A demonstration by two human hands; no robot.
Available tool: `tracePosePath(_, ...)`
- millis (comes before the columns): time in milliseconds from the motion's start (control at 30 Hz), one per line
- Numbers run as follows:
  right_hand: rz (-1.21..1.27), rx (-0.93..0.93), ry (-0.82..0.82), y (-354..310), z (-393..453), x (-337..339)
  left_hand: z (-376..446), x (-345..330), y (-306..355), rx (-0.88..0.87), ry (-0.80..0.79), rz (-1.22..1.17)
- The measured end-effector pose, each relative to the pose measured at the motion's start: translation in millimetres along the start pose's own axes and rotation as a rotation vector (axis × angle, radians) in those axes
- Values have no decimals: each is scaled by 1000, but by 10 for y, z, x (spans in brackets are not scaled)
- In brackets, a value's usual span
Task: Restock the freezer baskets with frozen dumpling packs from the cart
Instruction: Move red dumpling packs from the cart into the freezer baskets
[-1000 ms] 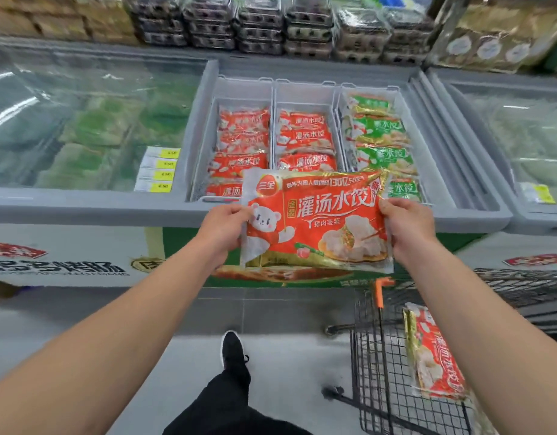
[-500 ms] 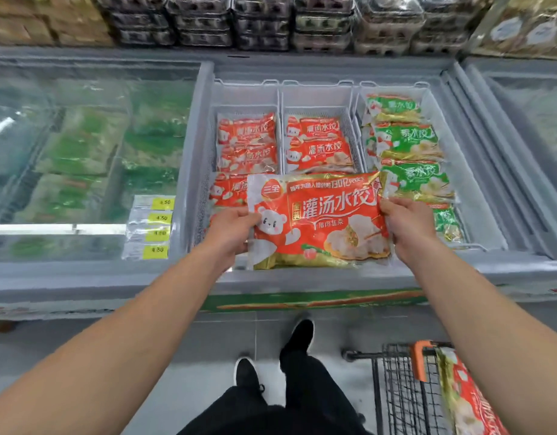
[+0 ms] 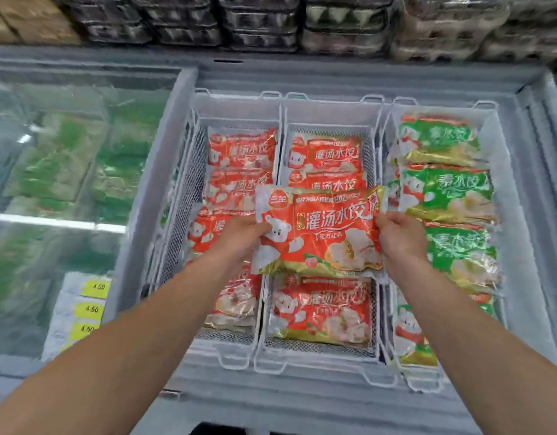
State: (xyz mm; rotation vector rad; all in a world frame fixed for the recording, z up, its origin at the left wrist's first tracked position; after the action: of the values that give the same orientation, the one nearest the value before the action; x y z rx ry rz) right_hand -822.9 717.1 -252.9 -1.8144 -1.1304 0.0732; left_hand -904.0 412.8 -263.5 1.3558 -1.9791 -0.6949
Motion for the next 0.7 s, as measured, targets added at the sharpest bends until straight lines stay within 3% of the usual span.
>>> tracePosePath(167, -59, 41, 42, -297, 798, -211, 663, -256, 486, -7, 24, 108)
tracePosePath(700, -149, 60, 86, -1046, 2790, -1041, 2686, -715, 1240, -29, 146, 112)
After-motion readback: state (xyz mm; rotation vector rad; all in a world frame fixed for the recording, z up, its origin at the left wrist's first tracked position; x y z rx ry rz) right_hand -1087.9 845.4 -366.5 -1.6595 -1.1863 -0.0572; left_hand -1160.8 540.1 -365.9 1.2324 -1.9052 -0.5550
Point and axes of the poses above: each hand's wrist, its own z-axis towards the middle knuckle, its own x-axis out of the back of the hand, y = z × x, the point moved 10 cm from there along z, towards the middle knuckle, and after that the axes turned 4 degrees about -x, right-handed, at the moved point
